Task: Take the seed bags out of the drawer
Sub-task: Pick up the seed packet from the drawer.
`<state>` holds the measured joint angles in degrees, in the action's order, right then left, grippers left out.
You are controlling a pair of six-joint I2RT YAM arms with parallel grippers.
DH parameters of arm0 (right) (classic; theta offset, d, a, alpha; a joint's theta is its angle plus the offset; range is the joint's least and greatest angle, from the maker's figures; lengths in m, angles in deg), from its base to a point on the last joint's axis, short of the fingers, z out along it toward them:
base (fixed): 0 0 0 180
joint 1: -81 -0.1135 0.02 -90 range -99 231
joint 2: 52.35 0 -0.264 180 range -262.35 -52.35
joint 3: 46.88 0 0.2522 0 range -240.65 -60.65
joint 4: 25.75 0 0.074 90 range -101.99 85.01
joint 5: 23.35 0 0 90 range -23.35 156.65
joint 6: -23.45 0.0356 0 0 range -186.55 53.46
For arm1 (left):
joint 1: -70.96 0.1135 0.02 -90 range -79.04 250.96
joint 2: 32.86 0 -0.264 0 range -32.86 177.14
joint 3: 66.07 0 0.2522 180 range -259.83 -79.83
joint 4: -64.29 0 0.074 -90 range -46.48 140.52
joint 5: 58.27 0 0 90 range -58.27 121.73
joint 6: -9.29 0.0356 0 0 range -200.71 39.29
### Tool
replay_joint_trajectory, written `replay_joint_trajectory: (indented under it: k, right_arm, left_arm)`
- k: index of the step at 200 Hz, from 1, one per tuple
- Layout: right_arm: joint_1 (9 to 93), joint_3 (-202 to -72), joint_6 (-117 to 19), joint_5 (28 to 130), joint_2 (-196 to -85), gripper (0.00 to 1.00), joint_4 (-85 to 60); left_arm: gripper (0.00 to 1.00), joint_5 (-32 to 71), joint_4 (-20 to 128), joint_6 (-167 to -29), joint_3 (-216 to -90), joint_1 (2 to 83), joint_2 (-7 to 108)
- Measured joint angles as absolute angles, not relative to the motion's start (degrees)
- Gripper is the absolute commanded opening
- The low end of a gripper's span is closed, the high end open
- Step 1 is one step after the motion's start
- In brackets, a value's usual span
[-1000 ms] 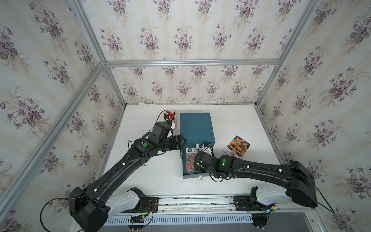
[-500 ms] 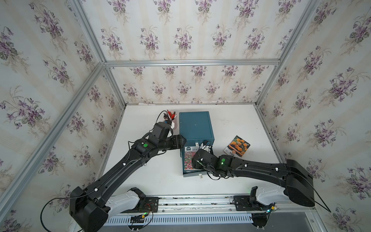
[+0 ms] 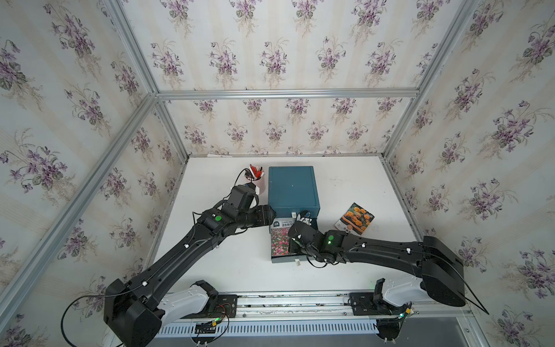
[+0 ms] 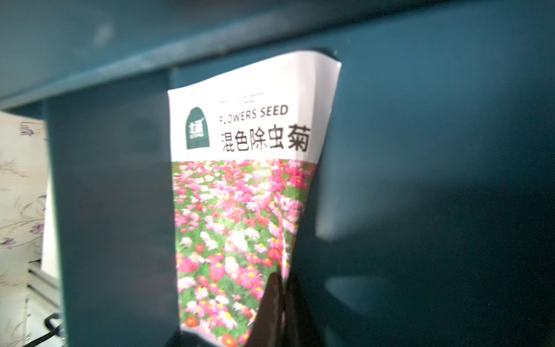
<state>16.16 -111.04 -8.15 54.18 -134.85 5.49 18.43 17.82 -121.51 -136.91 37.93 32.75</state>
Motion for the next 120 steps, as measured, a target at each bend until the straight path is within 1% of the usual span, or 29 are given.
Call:
replay_joint_trajectory:
  k: [75,120]
  right_arm:
    - [16.18,-112.17,-9.31,54.05,-127.88,0.0,5.62]
    - [16.16,-111.08,-7.78,54.46,-124.25,0.0,5.97]
  left_arm:
    - [0.76,18.52,17.33,-121.48,-136.84,37.93,32.55]
    - [0.76,18.89,16.72,-121.48,-136.84,37.93,32.31]
